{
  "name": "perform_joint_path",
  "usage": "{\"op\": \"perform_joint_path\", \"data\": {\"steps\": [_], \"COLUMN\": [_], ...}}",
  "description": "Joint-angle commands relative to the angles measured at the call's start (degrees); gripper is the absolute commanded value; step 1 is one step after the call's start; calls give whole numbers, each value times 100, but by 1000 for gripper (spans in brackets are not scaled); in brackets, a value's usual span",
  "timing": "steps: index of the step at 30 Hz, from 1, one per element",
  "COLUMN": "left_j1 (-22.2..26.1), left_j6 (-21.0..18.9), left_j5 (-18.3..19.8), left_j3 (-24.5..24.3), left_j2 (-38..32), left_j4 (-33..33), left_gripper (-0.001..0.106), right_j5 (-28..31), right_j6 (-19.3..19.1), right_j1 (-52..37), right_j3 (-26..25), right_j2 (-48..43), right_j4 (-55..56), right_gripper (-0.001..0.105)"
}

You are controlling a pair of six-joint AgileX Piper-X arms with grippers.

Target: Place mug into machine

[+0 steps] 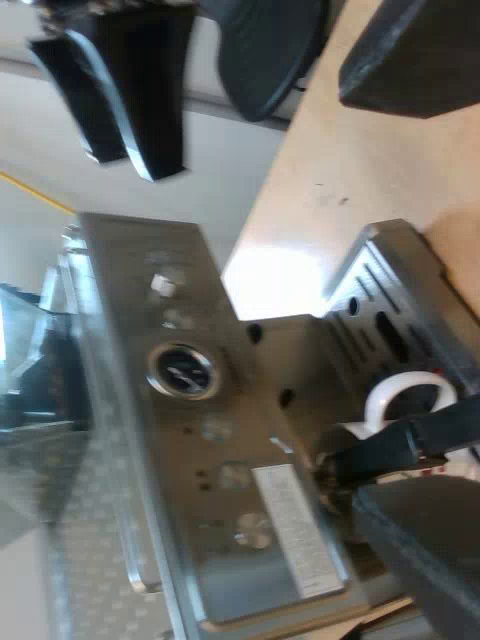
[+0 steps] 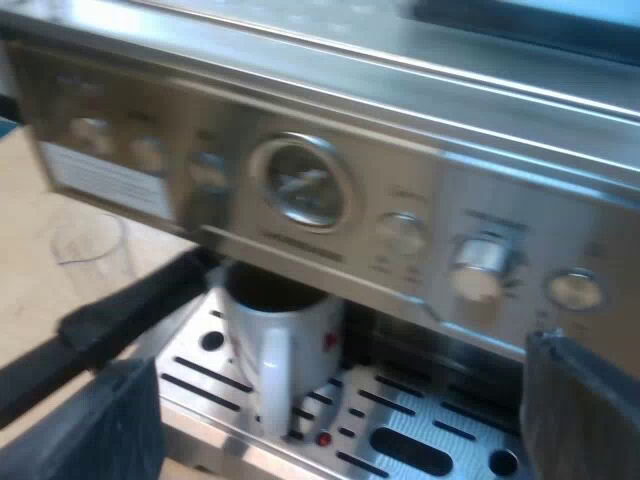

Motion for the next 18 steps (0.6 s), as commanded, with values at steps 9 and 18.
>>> {"op": "perform_joint_path", "data": {"steps": [9,18], "left_j1": [95,1346], "left_j6": [-107,-160], "left_j5": [-55,551], "left_j3": [-45,-58], "left_j2": [1014,1238], "left_j4": [-557,-556], "left_gripper": [79,79], "right_j5": [-1737,-3074], "right_j6": [-109,-587], "right_j1": [-2230,-3909], "right_j3": [-49,26], "right_j2": [-368,-479], "right_j4": [727,1294], "right_gripper": [82,82]}}
